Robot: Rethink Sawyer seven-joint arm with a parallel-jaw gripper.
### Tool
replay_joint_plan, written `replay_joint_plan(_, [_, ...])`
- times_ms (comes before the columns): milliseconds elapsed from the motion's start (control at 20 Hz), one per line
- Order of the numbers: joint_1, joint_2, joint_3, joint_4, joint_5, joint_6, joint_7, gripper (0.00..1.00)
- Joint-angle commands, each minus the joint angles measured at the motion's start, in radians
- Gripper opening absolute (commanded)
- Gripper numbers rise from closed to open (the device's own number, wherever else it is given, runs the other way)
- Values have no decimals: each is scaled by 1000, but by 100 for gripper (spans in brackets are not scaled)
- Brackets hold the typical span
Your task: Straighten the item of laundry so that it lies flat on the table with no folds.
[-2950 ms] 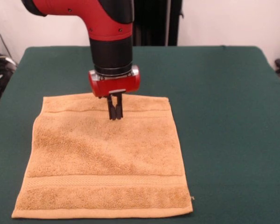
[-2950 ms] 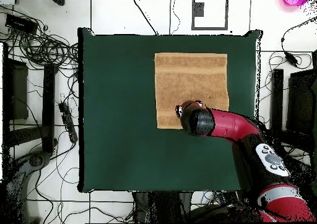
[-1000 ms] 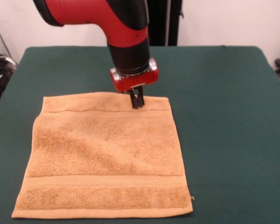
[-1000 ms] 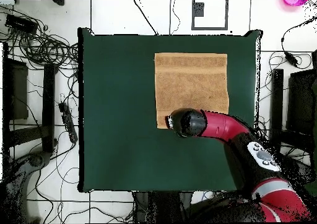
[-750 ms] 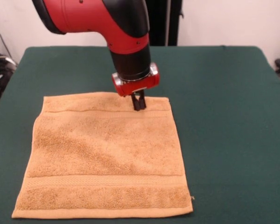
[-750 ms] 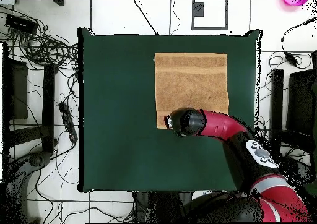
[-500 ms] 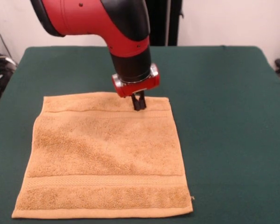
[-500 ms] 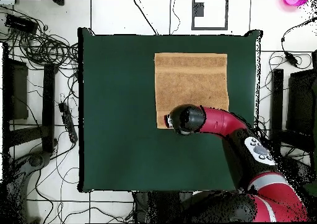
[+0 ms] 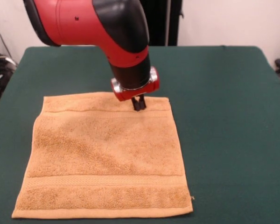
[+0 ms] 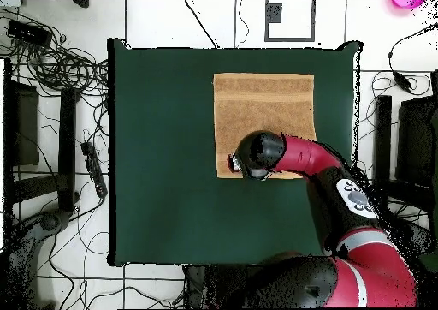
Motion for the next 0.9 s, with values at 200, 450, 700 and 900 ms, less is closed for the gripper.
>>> replay_joint_plan(200, [45,201,68,-18,95,44,141,0])
replay_joint_plan(450, [51,167,106,40,170,26,173,0])
replay_joint_plan(700, [62,165,110,51,192,-6,174,0])
replay_joint_plan(900, [64,149,117,73,207,-3,173,0])
